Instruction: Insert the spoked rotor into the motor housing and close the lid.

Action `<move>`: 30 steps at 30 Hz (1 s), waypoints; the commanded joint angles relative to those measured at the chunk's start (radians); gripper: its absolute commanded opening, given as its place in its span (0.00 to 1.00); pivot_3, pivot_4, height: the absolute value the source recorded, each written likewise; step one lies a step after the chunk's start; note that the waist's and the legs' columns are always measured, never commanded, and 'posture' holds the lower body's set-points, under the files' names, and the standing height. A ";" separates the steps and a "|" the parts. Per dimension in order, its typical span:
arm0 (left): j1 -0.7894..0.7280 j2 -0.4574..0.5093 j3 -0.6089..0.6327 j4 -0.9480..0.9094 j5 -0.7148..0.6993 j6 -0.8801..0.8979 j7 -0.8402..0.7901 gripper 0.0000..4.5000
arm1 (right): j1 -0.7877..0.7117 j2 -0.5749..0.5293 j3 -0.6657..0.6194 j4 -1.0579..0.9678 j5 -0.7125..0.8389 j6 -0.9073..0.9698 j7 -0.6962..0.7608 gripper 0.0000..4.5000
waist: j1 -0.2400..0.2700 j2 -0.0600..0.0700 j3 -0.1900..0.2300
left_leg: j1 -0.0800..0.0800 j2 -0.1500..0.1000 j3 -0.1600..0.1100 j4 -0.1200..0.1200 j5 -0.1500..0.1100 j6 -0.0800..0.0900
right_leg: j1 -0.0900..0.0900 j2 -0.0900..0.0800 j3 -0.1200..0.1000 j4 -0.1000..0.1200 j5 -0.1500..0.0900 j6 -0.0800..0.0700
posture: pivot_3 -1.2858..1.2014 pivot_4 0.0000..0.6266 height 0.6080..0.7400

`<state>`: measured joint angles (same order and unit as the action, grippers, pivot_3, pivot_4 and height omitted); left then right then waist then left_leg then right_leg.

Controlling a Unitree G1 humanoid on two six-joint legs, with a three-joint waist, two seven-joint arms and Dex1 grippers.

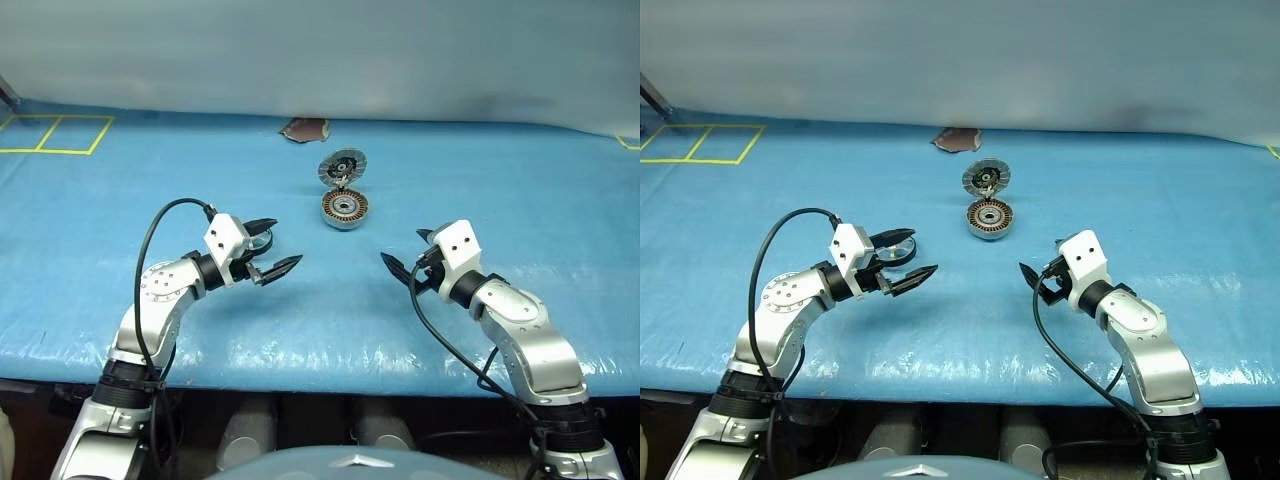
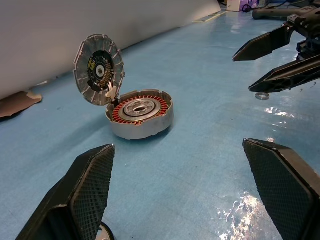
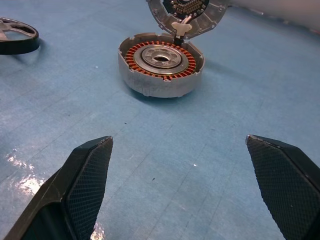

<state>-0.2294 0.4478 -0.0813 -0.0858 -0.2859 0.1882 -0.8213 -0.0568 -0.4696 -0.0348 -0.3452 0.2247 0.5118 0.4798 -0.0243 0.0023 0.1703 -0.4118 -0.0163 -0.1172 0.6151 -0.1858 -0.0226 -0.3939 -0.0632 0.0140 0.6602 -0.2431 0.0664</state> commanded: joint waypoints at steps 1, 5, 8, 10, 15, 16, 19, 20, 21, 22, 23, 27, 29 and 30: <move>-0.013 0.000 0.019 -0.028 0.000 -0.024 0.012 1.00 | -0.013 -0.009 -0.004 0.005 -0.017 -0.021 -0.005 1.00 | 0.000 0.000 0.000 | 0.000 0.000 0.000 0.000 0.000 0.000 | 0.000 0.000 0.000 0.000 0.000 0.000 | 0.52 0.24 1.00; -0.011 0.006 0.012 -0.036 -0.002 -0.019 0.007 1.00 | -0.018 0.019 -0.019 -0.015 0.009 -0.027 -0.010 1.00 | -0.001 0.000 0.000 | 0.000 0.000 0.000 0.000 0.000 0.000 | 0.000 0.000 0.000 0.000 0.000 0.000 | 0.52 0.24 1.00; -0.024 -0.001 0.015 -0.020 0.006 -0.032 0.019 1.00 | -0.030 0.003 0.005 0.016 -0.017 -0.027 0.000 1.00 | -0.001 0.000 0.000 | 0.000 0.000 0.000 0.000 0.000 0.000 | 0.000 0.000 0.000 0.000 0.000 0.000 | 0.52 0.24 1.00; -0.015 -0.002 0.018 -0.031 -0.001 -0.029 0.020 1.00 | -0.052 -0.026 0.038 0.028 -0.048 -0.022 0.019 1.00 | -0.002 0.000 0.000 | 0.000 0.000 0.000 0.000 0.000 0.000 | 0.000 0.000 0.000 0.000 0.000 0.000 | 0.52 0.24 1.00; 0.012 -0.012 0.021 -0.033 0.008 -0.044 0.041 1.00 | -0.210 -0.123 0.123 0.091 -0.084 -0.021 0.143 1.00 | -0.010 0.000 0.000 | 0.000 0.000 0.001 0.001 0.000 0.000 | 0.000 0.000 0.001 0.000 0.001 0.000 | 0.52 0.24 1.00; 0.022 -0.015 0.022 -0.037 0.005 -0.047 0.046 1.00 | -0.246 -0.141 0.154 0.122 -0.112 -0.029 0.160 1.00 | -0.010 0.000 0.000 | 0.000 0.000 0.001 0.001 0.000 0.000 | 0.000 0.000 0.001 0.000 0.001 0.000 | 0.52 0.24 1.00; 0.061 -0.011 0.028 -0.062 -0.005 -0.038 0.052 1.00 | -0.390 -0.162 0.236 0.230 -0.172 -0.060 0.217 1.00 | -0.013 -0.001 0.001 | 0.001 0.000 0.001 0.001 0.000 0.000 | 0.000 0.000 0.001 0.000 0.001 -0.001 | 0.52 0.24 1.00; 0.065 -0.008 0.032 -0.065 -0.003 -0.038 0.055 1.00 | -0.443 -0.158 0.254 0.274 -0.180 -0.072 0.241 1.00 | -0.014 -0.001 0.001 | 0.001 0.000 0.001 0.000 0.000 0.000 | 0.000 0.000 0.001 0.000 0.001 -0.001 | 0.52 0.24 1.00; 0.065 -0.005 0.036 -0.063 0.003 -0.041 0.061 1.00 | -0.499 -0.153 0.283 0.333 -0.201 -0.094 0.268 1.00 | -0.013 -0.002 0.001 | 0.000 0.000 0.001 0.000 0.000 0.000 | -0.001 0.000 0.001 0.000 0.002 0.000 | 0.52 0.24 1.00; 0.064 -0.001 0.039 -0.062 0.009 -0.046 0.065 1.00 | -0.549 -0.148 0.316 0.395 -0.230 -0.117 0.292 1.00 | -0.014 -0.003 0.002 | 0.000 0.000 0.001 0.000 0.000 0.000 | -0.001 0.000 0.001 0.000 0.002 0.001 | 0.52 0.24 1.00; 0.067 0.002 0.042 -0.065 0.013 -0.049 0.069 1.00 | -0.603 -0.142 0.360 0.468 -0.271 -0.149 0.313 1.00 | -0.014 -0.003 0.002 | 0.000 0.000 0.001 0.000 0.000 0.000 | -0.001 0.001 0.001 0.000 0.004 0.003 | 0.52 0.24 1.00; 0.104 0.008 0.051 -0.098 0.007 -0.040 0.078 1.00 | -0.752 -0.065 0.451 0.679 -0.346 -0.240 0.357 1.00 | -0.013 -0.004 0.002 | 0.000 0.000 0.001 -0.001 0.000 0.000 | -0.001 0.000 0.001 -0.001 0.004 0.003 | 0.52 0.24 1.00; 0.117 0.010 0.053 -0.109 0.011 -0.039 0.087 1.00 | -0.804 -0.024 0.470 0.763 -0.367 -0.279 0.377 1.00 | -0.014 -0.004 0.002 | 0.000 0.000 0.001 -0.001 0.000 0.000 | -0.002 0.000 0.001 -0.001 0.005 0.002 | 0.52 0.24 1.00; 0.121 0.010 0.054 -0.113 0.012 -0.039 0.092 1.00 | -0.822 -0.007 0.476 0.802 -0.374 -0.298 0.386 1.00 | -0.014 -0.004 0.002 | -0.001 0.000 0.001 -0.002 0.000 0.000 | -0.003 0.001 0.001 -0.001 0.007 -0.001 | 0.52 0.24 1.00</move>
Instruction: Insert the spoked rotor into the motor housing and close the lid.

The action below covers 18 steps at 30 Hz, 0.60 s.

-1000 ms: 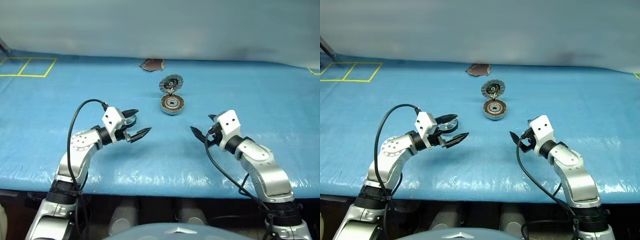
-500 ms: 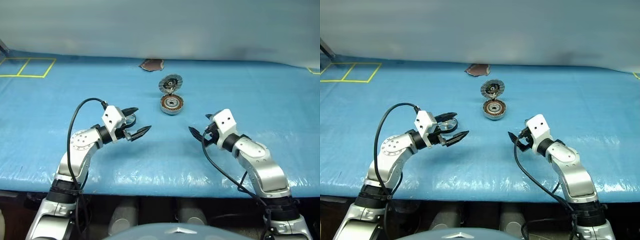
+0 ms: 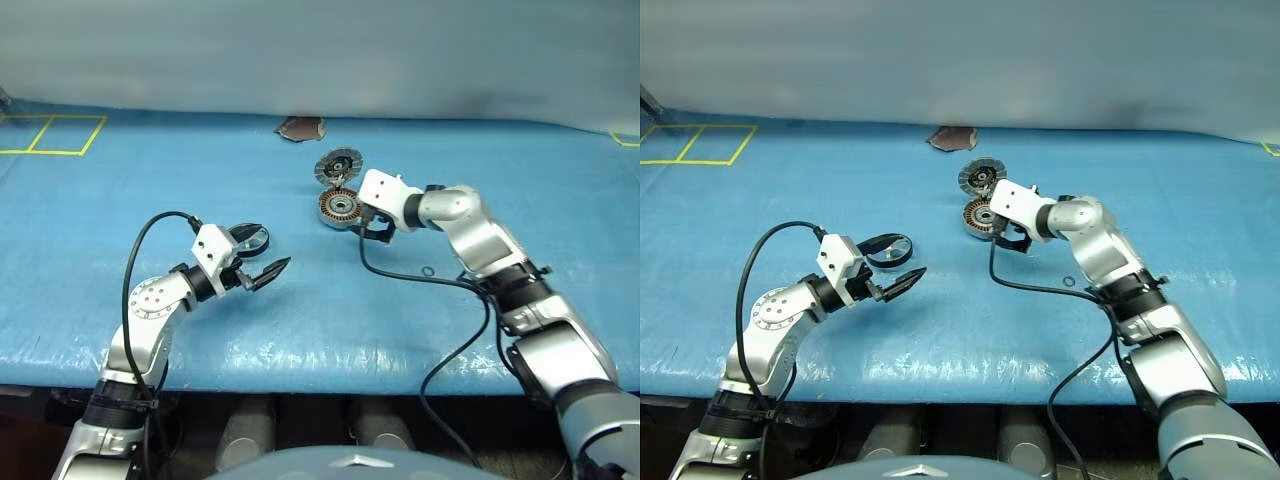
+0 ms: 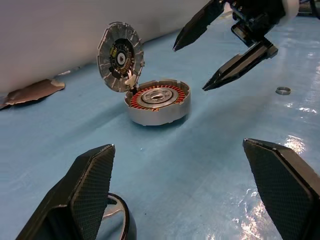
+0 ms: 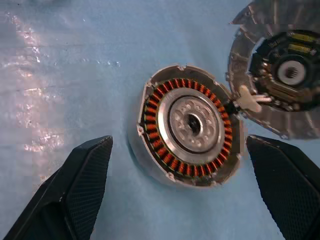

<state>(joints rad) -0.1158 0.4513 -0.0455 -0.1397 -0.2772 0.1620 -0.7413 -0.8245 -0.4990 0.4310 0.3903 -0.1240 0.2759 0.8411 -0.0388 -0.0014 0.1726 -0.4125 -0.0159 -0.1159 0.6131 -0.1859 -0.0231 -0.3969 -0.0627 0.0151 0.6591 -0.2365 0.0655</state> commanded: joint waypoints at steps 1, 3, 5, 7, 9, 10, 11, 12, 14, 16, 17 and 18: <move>0.015 0.006 0.021 -0.068 0.001 -0.011 0.017 1.00 | -0.073 0.043 0.015 0.110 -0.032 -0.081 0.031 1.00 | 0.001 0.000 0.000 | 0.000 0.000 0.000 0.000 0.000 0.000 | 0.000 0.000 0.000 0.000 0.001 -0.001 | 0.52 0.24 1.00; 0.037 0.005 0.026 -0.093 -0.006 -0.005 0.029 1.00 | -0.108 0.083 0.022 0.199 -0.044 -0.115 0.038 1.00 | 0.002 0.000 0.000 | -0.001 0.000 0.000 0.000 0.000 0.000 | -0.001 0.000 0.000 0.000 0.001 -0.001 | 0.52 0.24 1.00; 0.055 0.007 0.027 -0.108 -0.006 -0.002 0.036 1.00 | -0.134 0.109 0.025 0.270 -0.056 -0.145 0.041 1.00 | 0.001 0.000 0.000 | -0.001 0.000 0.000 0.000 0.000 -0.001 | -0.001 0.000 0.000 0.000 0.001 -0.001 | 0.52 0.24 1.00; 0.071 0.007 0.029 -0.118 -0.004 -0.002 0.045 1.00 | -0.154 0.126 0.028 0.331 -0.073 -0.174 0.042 1.00 | 0.001 0.000 0.000 | 0.000 0.000 0.000 0.000 0.000 -0.001 | -0.001 0.000 0.000 0.000 0.001 -0.001 | 0.52 0.24 1.00; 0.087 0.006 0.032 -0.133 -0.007 0.000 0.053 1.00 | -0.172 0.136 0.033 0.391 -0.097 -0.199 0.039 1.00 | 0.000 0.000 0.000 | 0.000 0.000 0.000 0.000 0.000 -0.002 | -0.001 0.000 0.000 0.001 0.001 -0.001 | 0.52 0.24 1.00; 0.094 0.005 0.032 -0.139 -0.008 0.001 0.056 1.00 | -0.180 0.137 0.037 0.421 -0.110 -0.212 0.038 1.00 | 0.000 0.000 0.000 | 0.000 0.000 0.000 0.000 0.001 -0.002 | -0.001 0.000 0.000 0.001 0.001 -0.001 | 0.52 0.24 1.00; 0.099 0.005 0.033 -0.142 -0.009 0.001 0.059 1.00 | -0.186 0.139 0.036 0.444 -0.117 -0.221 0.039 1.00 | -0.001 0.000 0.000 | 0.000 0.000 0.000 0.000 0.001 -0.002 | -0.001 0.000 0.000 0.001 0.001 -0.001 | 0.52 0.24 1.00; 0.101 0.005 0.033 -0.144 -0.008 0.001 0.060 1.00 | -0.191 0.140 0.034 0.462 -0.122 -0.230 0.041 1.00 | 0.000 0.000 0.000 | 0.000 0.000 0.000 0.000 0.001 -0.002 | -0.001 0.000 0.000 0.001 0.001 -0.001 | 0.52 0.24 1.00; 0.104 0.005 0.034 -0.147 -0.007 0.002 0.064 1.00 | -0.200 0.142 0.026 0.492 -0.128 -0.246 0.043 1.00 | 0.002 0.000 0.000 | 0.000 0.000 0.000 0.000 0.001 -0.003 | -0.001 0.000 0.000 0.002 0.001 -0.002 | 0.52 0.24 1.00; 0.106 0.006 0.034 -0.147 -0.008 0.002 0.067 1.00 | -0.208 0.146 0.012 0.515 -0.125 -0.256 0.044 1.00 | 0.002 0.000 0.000 | 0.001 0.000 0.000 0.000 0.001 -0.003 | 0.000 0.000 0.000 0.002 0.001 -0.002 | 0.52 0.24 1.00; 0.106 0.007 0.034 -0.147 -0.008 0.001 0.067 1.00 | -0.211 0.148 0.007 0.524 -0.125 -0.261 0.044 1.00 | 0.001 0.000 0.000 | 0.001 0.000 0.000 0.000 0.001 -0.003 | 0.000 0.000 0.000 0.001 0.001 -0.001 | 0.52 0.24 1.00; 0.107 0.007 0.034 -0.146 -0.007 -0.001 0.067 1.00 | -0.214 0.149 0.004 0.531 -0.127 -0.265 0.044 1.00 | -0.001 0.000 0.000 | 0.001 0.000 0.000 0.000 0.001 -0.003 | 0.000 0.000 0.000 0.001 0.001 -0.001 | 0.52 0.24 1.00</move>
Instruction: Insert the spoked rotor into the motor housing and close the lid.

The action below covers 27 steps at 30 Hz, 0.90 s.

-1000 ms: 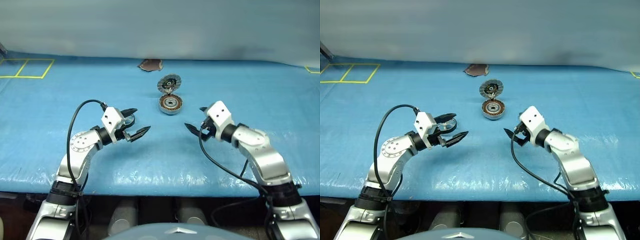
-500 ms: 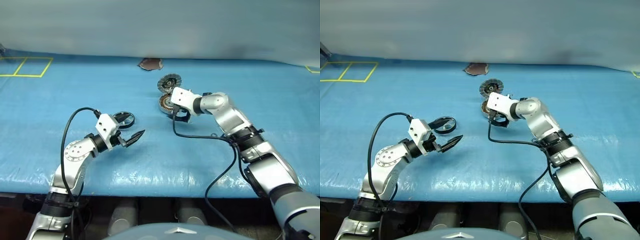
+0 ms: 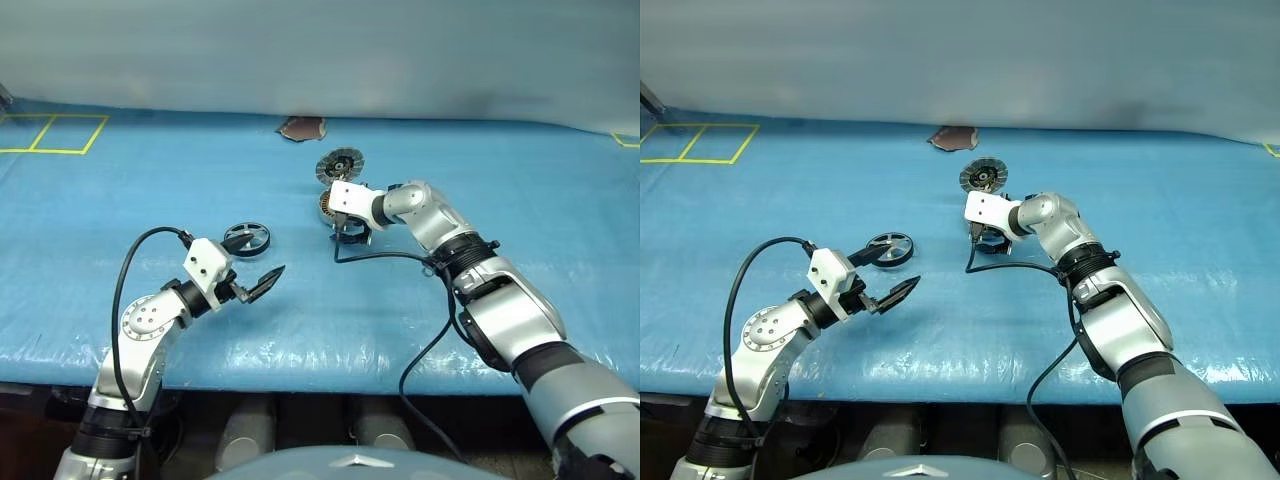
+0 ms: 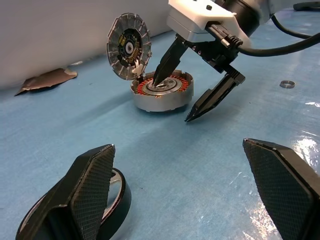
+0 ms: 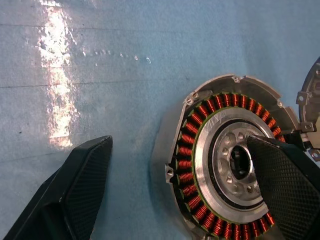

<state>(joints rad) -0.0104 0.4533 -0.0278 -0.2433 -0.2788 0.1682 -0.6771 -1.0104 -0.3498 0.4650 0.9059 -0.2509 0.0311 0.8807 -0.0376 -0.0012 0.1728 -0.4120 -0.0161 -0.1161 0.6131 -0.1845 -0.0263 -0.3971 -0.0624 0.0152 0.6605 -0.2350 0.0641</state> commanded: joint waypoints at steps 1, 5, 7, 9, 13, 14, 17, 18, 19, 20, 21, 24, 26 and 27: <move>0.003 0.006 0.016 -0.041 -0.005 -0.008 0.003 1.00 | -0.029 0.001 -0.032 0.021 -0.002 -0.023 0.005 1.00 | -0.002 0.000 0.000 | 0.000 0.000 0.000 0.000 0.000 0.000 | 0.000 0.000 0.000 0.000 0.000 0.000 | 0.52 0.24 1.00; 0.002 0.005 0.014 -0.035 -0.003 -0.011 0.002 1.00 | -0.028 0.006 -0.039 0.028 -0.002 -0.028 0.014 1.00 | -0.003 0.000 0.000 | 0.000 0.000 0.000 0.000 0.000 0.000 | 0.000 0.001 0.000 0.000 0.000 0.000 | 0.52 0.24 1.00; -0.003 0.004 0.012 -0.031 -0.001 -0.012 0.001 1.00 | -0.025 0.009 -0.036 0.036 -0.008 -0.026 0.024 1.00 | -0.003 0.000 0.000 | 0.000 0.000 0.000 0.000 0.000 0.000 | 0.000 0.000 0.000 0.000 0.000 0.000 | 0.52 0.24 1.00; -0.005 0.004 0.010 -0.030 0.000 -0.013 0.001 1.00 | -0.025 0.014 -0.031 0.057 -0.016 -0.021 0.036 1.00 | -0.003 0.000 0.000 | 0.000 0.000 0.000 0.000 0.000 0.000 | 0.000 0.000 0.000 0.000 0.000 0.000 | 0.52 0.24 1.00; -0.008 0.004 0.010 -0.025 0.004 -0.018 0.002 1.00 | -0.039 0.026 -0.015 0.112 -0.042 -0.017 0.054 0.87 | -0.004 0.000 0.000 | 0.001 0.000 0.000 0.000 0.000 0.000 | 0.000 0.001 0.000 0.001 0.000 -0.001 | 0.52 0.24 1.00; -0.007 0.004 0.010 -0.026 0.004 -0.019 0.002 1.00 | -0.044 0.030 -0.010 0.125 -0.050 -0.017 0.059 0.79 | -0.005 0.000 0.000 | 0.001 0.000 0.000 0.000 0.000 0.000 | 0.000 0.001 0.000 0.001 0.001 -0.001 | 0.52 0.24 1.00; -0.003 0.004 0.011 -0.031 0.003 -0.018 0.003 1.00 | -0.052 0.043 -0.009 0.156 -0.067 -0.019 0.046 0.58 | -0.004 0.000 0.000 | 0.002 0.000 0.000 0.000 0.000 0.000 | 0.002 0.001 0.000 0.001 0.000 -0.001 | 0.52 0.24 1.00; 0.000 0.004 0.011 -0.034 0.003 -0.018 0.003 1.00 | -0.052 0.047 -0.010 0.165 -0.073 -0.020 0.037 0.58 | -0.004 0.000 0.000 | 0.003 0.000 0.000 0.000 0.000 0.000 | 0.002 0.001 0.000 0.001 0.000 -0.001 | 0.52 0.24 1.00; 0.003 0.004 0.011 -0.036 0.003 -0.017 0.004 1.00 | -0.051 0.052 -0.015 0.171 -0.072 -0.020 0.036 0.58 | -0.005 0.000 -0.001 | 0.003 0.000 0.000 0.000 0.000 0.000 | 0.002 0.001 0.000 0.001 0.000 -0.001 | 0.52 0.24 1.00; 0.004 0.005 0.011 -0.037 0.003 -0.016 0.004 1.00 | -0.048 0.056 -0.021 0.175 -0.068 -0.018 0.047 0.58 | -0.006 0.000 -0.001 | 0.003 0.000 0.000 0.000 0.000 -0.001 | 0.002 0.001 0.000 0.001 0.000 -0.001 | 0.52 0.24 1.00; 0.006 0.005 0.011 -0.038 0.003 -0.015 0.004 1.00 | -0.043 0.058 -0.024 0.175 -0.065 -0.019 0.058 0.58 | -0.006 0.000 -0.001 | 0.003 0.000 0.000 0.000 0.000 0.000 | 0.003 0.001 0.000 0.001 0.000 -0.001 | 0.52 0.24 1.00; 0.008 0.007 0.013 -0.040 0.002 -0.013 0.004 1.00 | -0.022 0.053 -0.035 0.149 -0.061 -0.019 0.067 0.48 | -0.006 0.000 -0.001 | 0.005 0.000 0.000 0.000 0.000 -0.001 | 0.004 0.001 0.000 0.001 0.000 -0.001 | 0.52 0.24 1.00; 0.010 0.009 0.014 -0.042 0.001 -0.011 0.003 1.00 | 0.000 0.046 -0.051 0.099 -0.052 -0.012 0.051 0.47 | -0.006 0.000 -0.001 | 0.005 0.001 0.000 0.000 0.000 0.000 | 0.004 0.001 0.000 0.001 0.000 -0.001 | 0.52 0.24 1.00; 0.011 0.011 0.015 -0.043 -0.001 -0.009 0.001 1.00 | 0.019 0.041 -0.062 0.052 -0.042 -0.001 0.055 0.47 | -0.006 0.000 -0.001 | 0.005 0.001 0.000 0.000 0.000 -0.001 | 0.004 0.001 0.000 0.001 0.000 -0.001 | 0.52 0.24 1.00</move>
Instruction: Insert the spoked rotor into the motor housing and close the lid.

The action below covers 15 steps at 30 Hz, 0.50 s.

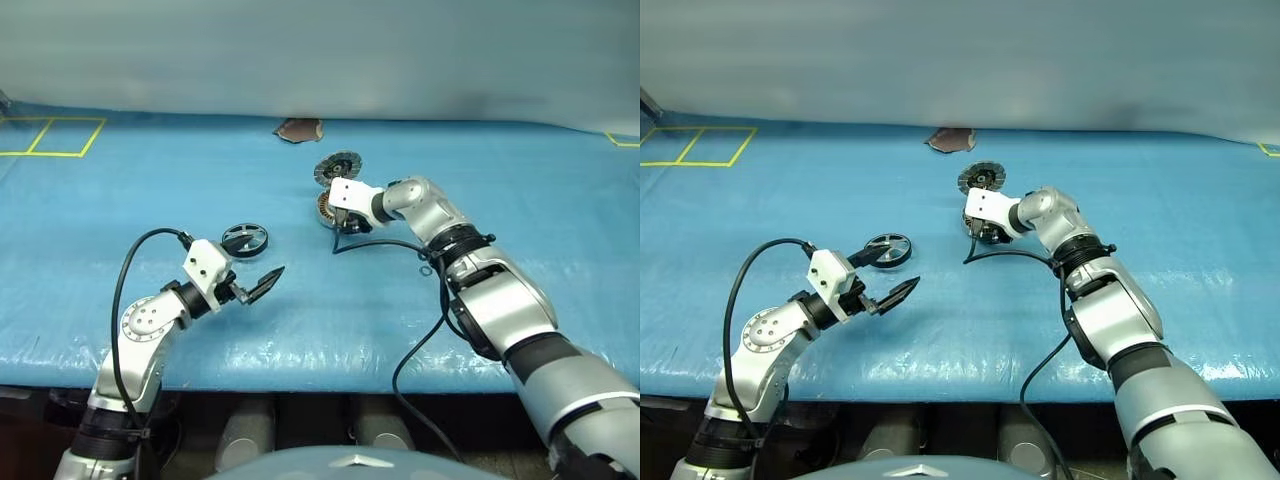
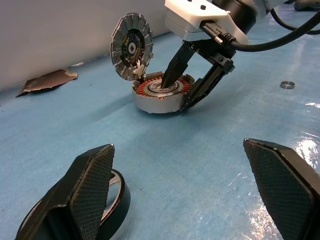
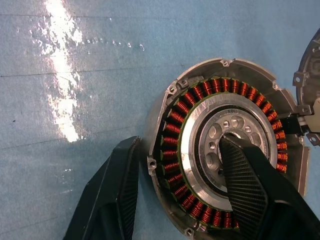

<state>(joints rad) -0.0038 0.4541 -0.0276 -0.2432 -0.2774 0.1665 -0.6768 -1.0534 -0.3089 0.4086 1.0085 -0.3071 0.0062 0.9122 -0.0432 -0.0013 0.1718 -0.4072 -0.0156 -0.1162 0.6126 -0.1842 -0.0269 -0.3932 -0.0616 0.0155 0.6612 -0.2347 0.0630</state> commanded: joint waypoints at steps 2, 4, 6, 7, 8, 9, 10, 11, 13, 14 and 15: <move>0.006 0.015 0.019 -0.044 -0.006 -0.004 -0.003 1.00 | 0.125 -0.015 -0.028 -0.195 0.035 0.068 0.032 0.47 | 0.000 0.000 0.000 | 0.000 0.000 0.000 0.000 0.000 0.000 | 0.000 0.000 0.000 0.000 0.000 0.000 | 0.52 0.24 1.00; 0.004 0.024 0.024 -0.038 -0.005 -0.002 -0.007 1.00 | 0.195 -0.030 -0.040 -0.349 0.042 0.128 0.034 0.47 | 0.000 0.000 0.000 | 0.000 0.000 0.000 -0.001 0.000 0.000 | -0.001 0.000 0.000 0.000 0.000 0.000 | 0.52 0.24 1.00; 0.000 0.037 0.030 -0.029 -0.006 -0.001 -0.013 1.00 | 0.279 -0.044 -0.046 -0.519 0.041 0.207 0.030 0.47 | 0.001 0.000 0.000 | -0.001 0.000 0.000 -0.001 0.000 0.000 | -0.002 0.000 0.000 0.000 0.000 -0.001 | 0.52 0.24 1.00; -0.003 0.044 0.033 -0.026 -0.007 0.000 -0.016 1.00 | 0.323 -0.047 -0.048 -0.601 0.039 0.247 0.023 0.47 | 0.001 0.000 0.000 | -0.002 0.000 0.000 -0.001 0.000 0.000 | -0.002 0.000 0.000 0.000 0.000 -0.001 | 0.52 0.24 1.00; -0.006 0.050 0.036 -0.023 -0.008 0.002 -0.020 1.00 | 0.363 -0.046 -0.051 -0.675 0.041 0.289 0.017 0.47 | 0.002 0.000 0.000 | -0.002 0.000 0.000 -0.001 0.000 0.000 | -0.002 0.000 0.000 0.000 0.000 -0.001 | 0.52 0.24 1.00; -0.009 0.055 0.038 -0.020 -0.009 0.004 -0.024 1.00 | 0.402 -0.043 -0.051 -0.743 0.044 0.330 0.015 0.47 | 0.001 0.000 0.000 | -0.002 0.000 -0.001 -0.001 0.000 0.000 | -0.002 0.000 0.000 0.000 -0.001 0.000 | 0.52 0.24 1.00; -0.014 0.061 0.039 -0.015 -0.009 0.006 -0.029 1.00 | 0.445 -0.042 -0.047 -0.813 0.042 0.370 0.010 0.47 | 0.001 0.000 0.000 | -0.002 0.000 0.000 -0.001 -0.001 -0.001 | -0.002 0.000 0.000 0.000 -0.002 0.002 | 0.52 0.24 1.00; -0.019 0.066 0.039 -0.011 -0.009 0.007 -0.033 1.00 | 0.477 -0.042 -0.044 -0.866 0.038 0.403 0.004 0.47 | 0.003 0.000 0.000 | -0.002 0.000 0.000 -0.001 0.000 -0.001 | -0.002 0.000 0.000 0.000 -0.003 0.004 | 0.52 0.24 1.00; -0.031 0.073 0.037 -0.002 -0.009 0.008 -0.041 1.00 | 0.532 -0.032 -0.045 -0.956 0.030 0.473 -0.026 0.47 | 0.002 0.000 0.000 | -0.002 0.001 0.000 0.000 -0.001 -0.001 | -0.002 0.000 0.000 0.000 -0.004 0.005 | 0.52 0.24 1.00; -0.036 0.076 0.036 0.003 -0.010 0.008 -0.045 1.00 | 0.552 -0.026 -0.042 -0.991 0.027 0.501 -0.038 0.47 | 0.002 0.000 0.000 | -0.002 0.001 0.000 0.000 0.000 -0.001 | -0.002 0.000 0.000 0.000 -0.004 0.005 | 0.52 0.24 1.00; -0.043 0.077 0.034 0.009 -0.009 0.009 -0.048 1.00 | 0.574 -0.018 -0.035 -1.028 0.027 0.528 -0.046 0.47 | 0.003 0.000 0.000 | -0.002 0.001 0.000 0.000 0.000 -0.001 | -0.002 0.000 0.000 0.000 -0.004 0.004 | 0.52 0.24 1.00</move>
<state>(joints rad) -0.0260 0.5186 -0.0086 -0.2341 -0.2815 0.1770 -0.7183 -0.5155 -0.3400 0.3483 0.0413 -0.2893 0.4700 0.8698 -0.0406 -0.0015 0.1715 -0.4090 -0.0144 -0.1162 0.6130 -0.1846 -0.0277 -0.3950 -0.0614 0.0151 0.6613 -0.2404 0.0641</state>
